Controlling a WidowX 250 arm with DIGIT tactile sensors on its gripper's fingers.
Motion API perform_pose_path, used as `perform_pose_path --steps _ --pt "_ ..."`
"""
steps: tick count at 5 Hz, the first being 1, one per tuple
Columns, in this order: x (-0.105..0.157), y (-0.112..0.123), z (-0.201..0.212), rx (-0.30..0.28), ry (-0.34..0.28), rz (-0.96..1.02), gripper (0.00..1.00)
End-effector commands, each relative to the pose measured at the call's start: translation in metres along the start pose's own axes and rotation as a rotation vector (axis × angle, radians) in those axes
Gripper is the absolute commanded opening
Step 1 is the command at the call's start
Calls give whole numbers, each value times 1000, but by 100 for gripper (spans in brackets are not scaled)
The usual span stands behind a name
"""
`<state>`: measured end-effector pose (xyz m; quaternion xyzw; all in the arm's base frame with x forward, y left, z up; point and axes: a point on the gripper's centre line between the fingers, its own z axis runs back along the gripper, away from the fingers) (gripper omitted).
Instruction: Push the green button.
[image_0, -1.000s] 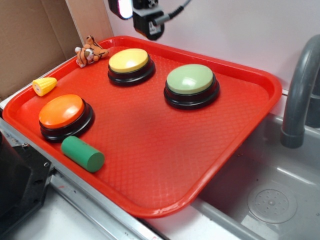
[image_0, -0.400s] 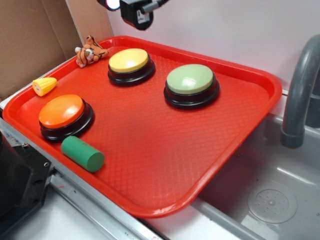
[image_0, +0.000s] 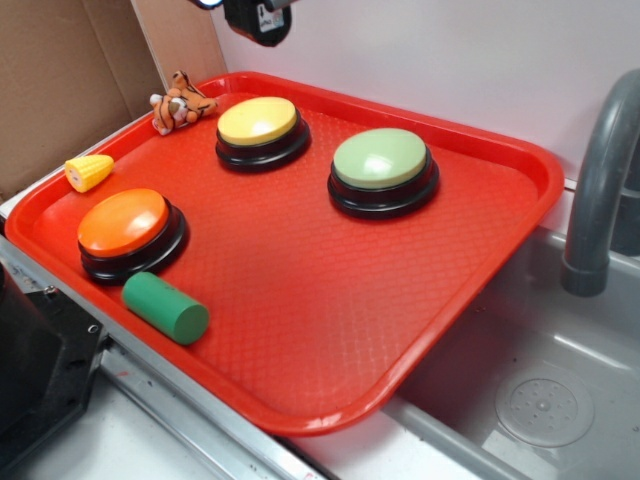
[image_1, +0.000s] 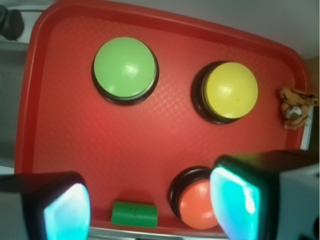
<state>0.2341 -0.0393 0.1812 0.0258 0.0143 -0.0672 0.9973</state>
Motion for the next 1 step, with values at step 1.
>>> perform_pose_path --steps 1 --pt "-2 1 23 13 -31 33 100"
